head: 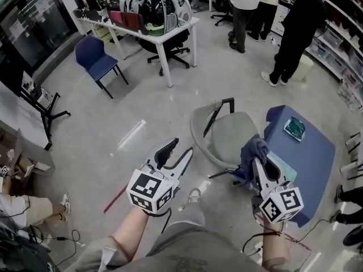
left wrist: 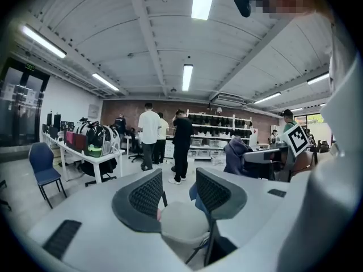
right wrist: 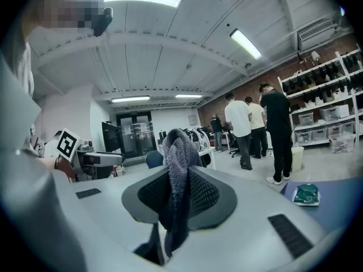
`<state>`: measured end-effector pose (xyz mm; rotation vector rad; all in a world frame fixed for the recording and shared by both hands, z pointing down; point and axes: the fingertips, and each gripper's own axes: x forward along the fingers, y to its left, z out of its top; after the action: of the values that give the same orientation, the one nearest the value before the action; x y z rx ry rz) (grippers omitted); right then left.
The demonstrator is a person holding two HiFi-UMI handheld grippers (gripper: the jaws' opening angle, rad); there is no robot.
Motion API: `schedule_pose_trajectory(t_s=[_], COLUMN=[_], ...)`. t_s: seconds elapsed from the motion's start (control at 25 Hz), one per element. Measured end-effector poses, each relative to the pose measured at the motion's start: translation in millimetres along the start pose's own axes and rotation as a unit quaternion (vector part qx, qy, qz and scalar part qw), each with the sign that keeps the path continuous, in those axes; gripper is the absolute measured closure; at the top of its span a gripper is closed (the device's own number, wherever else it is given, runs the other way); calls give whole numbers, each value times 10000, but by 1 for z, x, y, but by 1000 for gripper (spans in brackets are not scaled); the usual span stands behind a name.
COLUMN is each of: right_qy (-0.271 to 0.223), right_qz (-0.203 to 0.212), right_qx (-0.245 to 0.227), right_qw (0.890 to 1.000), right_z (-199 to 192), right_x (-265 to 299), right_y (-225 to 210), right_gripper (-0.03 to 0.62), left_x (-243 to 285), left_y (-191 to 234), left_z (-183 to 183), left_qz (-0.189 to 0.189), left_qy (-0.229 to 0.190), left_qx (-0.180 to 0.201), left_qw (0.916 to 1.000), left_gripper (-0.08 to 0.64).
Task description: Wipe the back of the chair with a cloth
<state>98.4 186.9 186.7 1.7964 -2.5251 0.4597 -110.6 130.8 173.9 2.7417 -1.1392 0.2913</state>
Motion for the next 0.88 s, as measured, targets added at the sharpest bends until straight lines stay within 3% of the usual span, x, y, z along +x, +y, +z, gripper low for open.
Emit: schedule_pose_trajectory(t_s=[0.24, 0.44, 0.88], right_qy=[281, 490, 825], right_qz=[-61, -81, -131], right_qx=[-123, 378, 352], right_qw=[9995, 9980, 9959], right_z=[-12, -25, -58], right_x=[88, 144, 227], right_y=[-28, -42, -82], right_gripper=[506, 506, 505], left_x=[63, 97, 149], left_y=[52, 84, 125], left_z=[-29, -50, -92], left_qz=[-212, -424, -347], left_qy=[426, 812, 1230], left_qx=[-189, -376, -706], left_qw=[9987, 9951, 9893], left_gripper=[359, 359, 359])
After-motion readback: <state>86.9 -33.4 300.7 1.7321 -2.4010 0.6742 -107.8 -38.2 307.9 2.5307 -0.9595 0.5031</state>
